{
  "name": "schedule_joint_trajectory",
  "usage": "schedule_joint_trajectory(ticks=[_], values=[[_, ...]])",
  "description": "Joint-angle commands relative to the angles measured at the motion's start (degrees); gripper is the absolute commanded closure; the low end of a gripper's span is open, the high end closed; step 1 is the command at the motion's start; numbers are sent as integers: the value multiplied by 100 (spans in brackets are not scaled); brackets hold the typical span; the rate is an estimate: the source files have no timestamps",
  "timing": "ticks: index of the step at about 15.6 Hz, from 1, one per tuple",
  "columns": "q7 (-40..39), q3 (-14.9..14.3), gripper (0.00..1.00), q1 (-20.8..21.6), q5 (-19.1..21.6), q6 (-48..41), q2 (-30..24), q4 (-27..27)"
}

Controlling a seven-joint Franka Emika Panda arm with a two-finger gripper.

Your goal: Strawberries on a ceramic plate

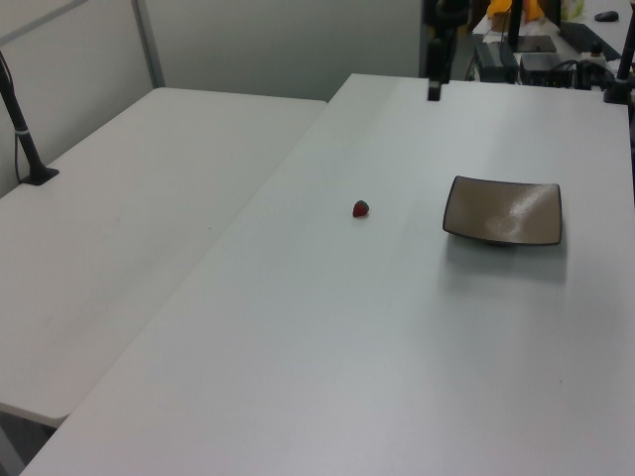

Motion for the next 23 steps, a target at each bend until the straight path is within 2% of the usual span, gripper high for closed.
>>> schedule_joint_trajectory(ticks=[1, 10, 17, 23], values=[[16, 9, 0, -134, 105, 619, 475, 243], [77, 255, 0, -362, 96, 2122, 1626, 217], [77, 264, 0, -362, 52, 3037, 2189, 155], [77, 387, 0, -336, 8, 3679, 2549, 129]])
